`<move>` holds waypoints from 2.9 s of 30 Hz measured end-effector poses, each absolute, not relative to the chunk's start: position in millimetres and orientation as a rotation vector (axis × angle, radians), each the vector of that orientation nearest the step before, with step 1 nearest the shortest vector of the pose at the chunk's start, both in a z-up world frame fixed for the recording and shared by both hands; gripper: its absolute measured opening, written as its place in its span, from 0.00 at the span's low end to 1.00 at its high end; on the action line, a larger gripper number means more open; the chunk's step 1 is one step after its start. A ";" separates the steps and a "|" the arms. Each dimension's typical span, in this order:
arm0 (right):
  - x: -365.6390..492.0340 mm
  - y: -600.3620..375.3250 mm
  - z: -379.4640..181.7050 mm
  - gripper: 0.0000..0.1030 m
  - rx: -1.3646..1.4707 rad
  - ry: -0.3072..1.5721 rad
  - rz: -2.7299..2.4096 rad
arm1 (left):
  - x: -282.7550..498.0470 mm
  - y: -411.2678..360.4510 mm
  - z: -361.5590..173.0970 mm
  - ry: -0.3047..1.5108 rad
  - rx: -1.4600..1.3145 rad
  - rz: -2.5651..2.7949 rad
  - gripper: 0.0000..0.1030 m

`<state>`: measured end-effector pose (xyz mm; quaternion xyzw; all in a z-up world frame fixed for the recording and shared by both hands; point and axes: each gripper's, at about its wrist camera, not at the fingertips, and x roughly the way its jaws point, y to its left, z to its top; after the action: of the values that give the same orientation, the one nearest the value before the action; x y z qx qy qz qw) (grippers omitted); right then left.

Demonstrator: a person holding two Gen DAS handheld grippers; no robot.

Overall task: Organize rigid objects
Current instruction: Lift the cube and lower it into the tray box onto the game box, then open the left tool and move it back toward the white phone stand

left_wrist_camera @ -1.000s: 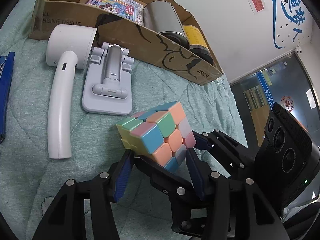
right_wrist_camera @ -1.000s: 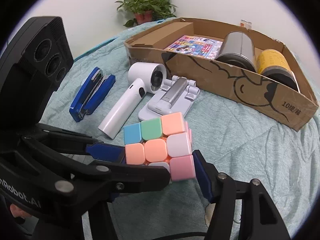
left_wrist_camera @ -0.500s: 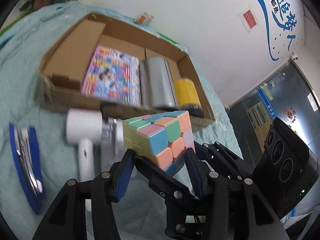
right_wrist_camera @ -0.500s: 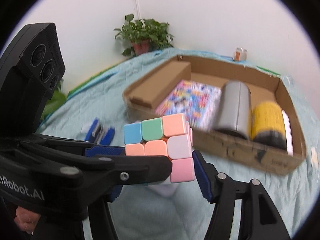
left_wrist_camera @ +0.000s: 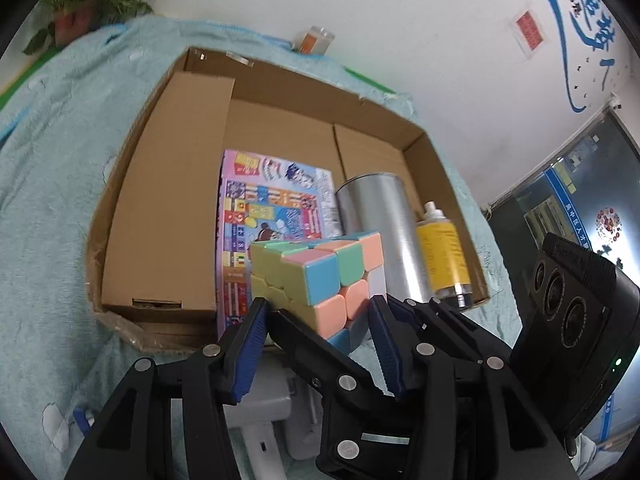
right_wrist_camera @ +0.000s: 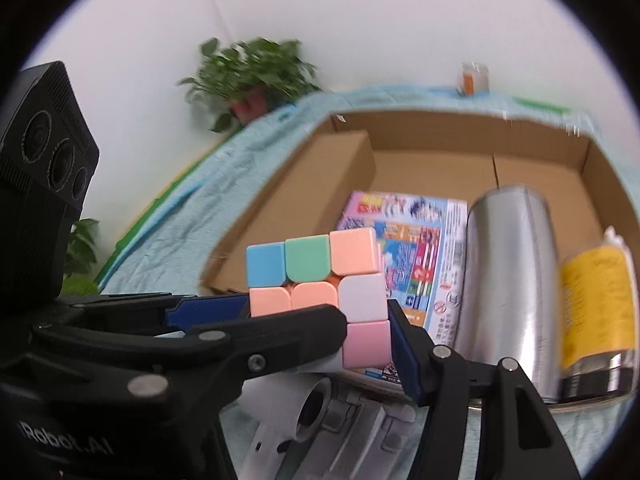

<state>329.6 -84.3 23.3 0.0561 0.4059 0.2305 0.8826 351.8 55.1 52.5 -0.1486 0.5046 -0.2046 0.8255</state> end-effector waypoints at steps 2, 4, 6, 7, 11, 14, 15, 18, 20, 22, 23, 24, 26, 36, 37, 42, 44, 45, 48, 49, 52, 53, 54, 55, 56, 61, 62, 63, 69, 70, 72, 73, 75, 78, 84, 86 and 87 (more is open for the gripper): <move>341.7 -82.3 12.4 0.58 0.148 0.899 0.471 | 361.6 59.9 39.3 1.101 -0.320 -0.434 0.46; 349.8 -79.8 4.9 0.60 0.165 0.952 0.468 | 370.1 65.5 29.5 1.112 -0.346 -0.434 0.46; 352.2 -76.8 3.4 0.62 0.163 0.983 0.482 | 373.5 71.6 27.0 1.109 -0.362 -0.432 0.44; 351.8 -75.9 2.5 0.64 0.165 0.998 0.510 | 375.8 76.6 28.1 1.103 -0.364 -0.418 0.43; 344.8 -79.7 8.2 0.64 0.190 0.981 0.592 | 377.8 86.3 25.4 1.095 -0.366 -0.429 0.42; 340.7 -79.7 6.7 0.62 0.199 0.980 0.605 | 373.9 87.8 27.8 1.093 -0.350 -0.423 0.40; 339.7 -77.8 6.6 0.62 0.193 0.980 0.608 | 372.9 86.1 29.1 1.090 -0.342 -0.418 0.40; 336.5 -68.8 9.1 0.64 0.139 0.984 0.614 | 369.0 87.1 32.8 1.091 -0.323 -0.411 0.40; 333.3 -67.3 11.6 0.66 0.119 0.991 0.624 | 366.5 84.1 34.6 1.086 -0.297 -0.404 0.40; 324.4 -68.8 16.5 0.68 0.088 0.953 0.627 | 358.9 85.3 42.3 1.046 -0.273 -0.382 0.39; 316.8 -72.0 18.9 0.71 0.070 0.929 0.612 | 353.8 86.7 47.6 1.016 -0.262 -0.375 0.39; 309.3 -74.9 21.2 0.73 0.052 0.905 0.590 | 345.6 86.9 55.2 0.973 -0.245 -0.368 0.39; 291.5 -85.3 25.3 0.79 0.028 0.839 0.519 | 321.3 84.1 74.3 0.847 -0.181 -0.345 0.55; 244.1 -128.2 -2.0 0.80 0.089 0.908 0.381 | 236.9 67.1 50.9 0.797 -0.108 -0.233 1.00; 241.4 -129.0 -7.4 0.79 0.095 0.931 0.391 | 233.8 67.2 41.6 0.833 -0.138 -0.245 1.00; 241.1 -126.2 -37.4 0.70 0.122 1.080 0.439 | 228.1 65.7 3.3 0.976 -0.236 -0.278 0.95; 244.1 -122.3 -44.7 0.68 0.119 1.112 0.432 | 228.8 61.2 -5.8 1.022 -0.234 -0.277 0.88; 245.3 -120.1 -43.4 0.68 0.110 1.098 0.431 | 229.0 59.8 -7.2 1.034 -0.234 -0.272 0.84; 249.9 -112.8 -42.5 0.65 0.113 1.088 0.454 | 226.6 62.0 -3.7 1.013 -0.249 -0.251 0.84; 251.4 -109.6 -43.1 0.65 0.101 1.079 0.446 | 224.6 66.3 -1.0 0.999 -0.259 -0.240 0.84; 247.7 -98.8 -44.5 0.62 0.019 1.035 0.409 | 220.2 77.0 4.8 0.972 -0.294 -0.209 0.84; 246.9 -96.4 -44.6 0.61 -0.004 1.017 0.400 | 218.3 79.3 5.3 0.971 -0.298 -0.202 0.84; 245.2 -95.9 -44.7 0.61 -0.013 1.004 0.396 | 216.5 81.7 5.9 0.970 -0.301 -0.196 0.84; 243.9 -95.5 -44.9 0.60 -0.021 0.992 0.393 | 214.3 83.3 5.9 0.970 -0.302 -0.190 0.84; 242.2 -96.3 -45.1 0.58 -0.027 0.978 0.392 | 211.4 85.1 6.0 0.971 -0.299 -0.184 0.84; 225.4 -104.8 -43.7 0.40 -0.027 0.962 0.403 | 201.2 81.0 7.6 0.974 -0.293 -0.220 0.84; 219.1 -110.8 -41.8 0.28 -0.031 0.957 0.402 | 199.4 76.4 7.3 0.977 -0.288 -0.238 0.84; 215.9 -115.5 -40.6 0.23 -0.034 0.956 0.407 | 198.1 71.1 6.4 0.984 -0.283 -0.262 0.84; 197.3 -133.7 -42.3 0.20 -0.015 0.981 0.464 | 192.0 46.0 -1.4 1.016 -0.283 -0.391 0.84; 197.4 -133.4 -38.2 0.30 0.015 0.969 0.488 | 192.0 45.2 -1.1 1.015 -0.279 -0.381 0.84; 197.5 -129.4 -29.3 0.49 0.038 0.932 0.502 | 192.1 46.4 0.6 1.008 -0.274 -0.349 0.85; 199.9 -126.0 -26.0 0.54 0.050 0.920 0.510 | 192.4 49.2 2.2 1.002 -0.273 -0.325 0.85; 210.2 -117.0 -25.7 0.54 0.076 0.936 0.528 | 190.8 60.5 6.5 0.986 -0.274 -0.265 0.86; 220.6 -99.4 -32.0 0.57 0.060 0.951 0.474 | 187.8 81.2 9.7 0.965 -0.290 -0.173 0.89; 230.2 -75.2 -40.6 0.57 -0.114 0.899 0.309 | 172.1 106.3 5.6 0.969 -0.340 -0.126 0.89; 229.3 -75.8 -40.5 0.55 -0.116 0.897 0.303 | 169.1 103.0 4.7 0.975 -0.335 -0.135 0.89; 228.3 -75.0 -40.1 0.54 -0.123 0.897 0.302 | 169.0 99.3 3.9 0.977 -0.332 -0.145 0.89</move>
<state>228.3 -75.0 -40.1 -0.0590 0.4319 0.1452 0.8882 169.0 99.3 3.9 -0.1586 0.4666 -0.0692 0.8674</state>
